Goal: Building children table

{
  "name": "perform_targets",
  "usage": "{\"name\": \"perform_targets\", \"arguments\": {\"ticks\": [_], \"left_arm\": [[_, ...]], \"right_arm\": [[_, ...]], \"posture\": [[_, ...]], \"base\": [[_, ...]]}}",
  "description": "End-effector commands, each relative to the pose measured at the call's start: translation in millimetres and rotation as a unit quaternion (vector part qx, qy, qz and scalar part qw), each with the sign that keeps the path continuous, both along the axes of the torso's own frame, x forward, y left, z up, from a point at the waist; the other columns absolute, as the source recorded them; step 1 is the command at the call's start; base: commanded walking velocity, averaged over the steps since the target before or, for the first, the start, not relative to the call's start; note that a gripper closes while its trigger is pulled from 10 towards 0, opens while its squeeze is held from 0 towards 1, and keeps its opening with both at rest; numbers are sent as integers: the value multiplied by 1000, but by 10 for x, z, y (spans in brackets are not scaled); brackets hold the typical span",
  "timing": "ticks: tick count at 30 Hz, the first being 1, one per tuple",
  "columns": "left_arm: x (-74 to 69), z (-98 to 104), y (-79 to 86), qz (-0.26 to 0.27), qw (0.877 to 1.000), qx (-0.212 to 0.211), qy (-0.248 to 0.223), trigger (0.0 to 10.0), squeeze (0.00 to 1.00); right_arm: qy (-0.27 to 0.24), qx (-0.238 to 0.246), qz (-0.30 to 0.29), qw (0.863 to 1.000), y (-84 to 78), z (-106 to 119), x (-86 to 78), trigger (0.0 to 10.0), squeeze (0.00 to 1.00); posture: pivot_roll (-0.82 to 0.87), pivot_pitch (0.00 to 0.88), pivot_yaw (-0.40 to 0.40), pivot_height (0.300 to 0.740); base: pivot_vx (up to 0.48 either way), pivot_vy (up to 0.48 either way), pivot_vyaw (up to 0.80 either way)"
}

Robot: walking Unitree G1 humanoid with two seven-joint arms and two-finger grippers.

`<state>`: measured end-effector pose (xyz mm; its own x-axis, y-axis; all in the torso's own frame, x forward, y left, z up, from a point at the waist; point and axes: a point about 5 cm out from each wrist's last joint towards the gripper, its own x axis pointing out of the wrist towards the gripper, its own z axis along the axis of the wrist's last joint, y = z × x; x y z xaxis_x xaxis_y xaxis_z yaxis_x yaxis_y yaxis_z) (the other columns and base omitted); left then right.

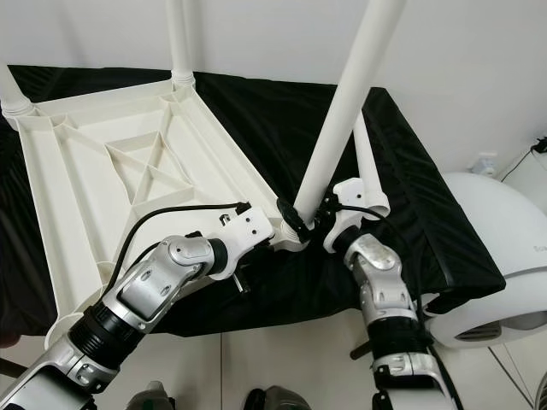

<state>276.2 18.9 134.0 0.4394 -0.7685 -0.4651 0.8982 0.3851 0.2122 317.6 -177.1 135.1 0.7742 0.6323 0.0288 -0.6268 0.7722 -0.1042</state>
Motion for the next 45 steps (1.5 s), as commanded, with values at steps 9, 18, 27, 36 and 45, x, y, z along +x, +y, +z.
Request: {"name": "perform_targets", "arguments": {"ticks": [9,18,27,36,45], "left_arm": [[-7,88,-29,-23,1000,-8,-8,10000,0],[-4,85,-23,-21,1000,-8,-8,10000,0],[-12,85,-49,-25,1000,-10,-8,10000,0],[-41,60,-72,-28,1000,-11,-5,10000,0],[-64,35,-81,-30,1000,-8,-4,10000,0]], "right_arm": [[20,-35,62,997,-215,-21,15,8941,0],[22,-34,77,996,-276,-6,47,0,0],[28,-17,81,996,-300,-7,54,0,0],[13,18,25,999,-160,15,69,10000,0],[-17,39,-30,999,83,73,9,10000,0]], "posture": [[48,16,-98,740],[45,12,-97,740],[38,9,-100,740],[35,6,-114,740],[35,3,-120,740]], "base": [[0,0,0],[0,0,0],[0,0,0],[0,0,0],[0,0,0]]}}
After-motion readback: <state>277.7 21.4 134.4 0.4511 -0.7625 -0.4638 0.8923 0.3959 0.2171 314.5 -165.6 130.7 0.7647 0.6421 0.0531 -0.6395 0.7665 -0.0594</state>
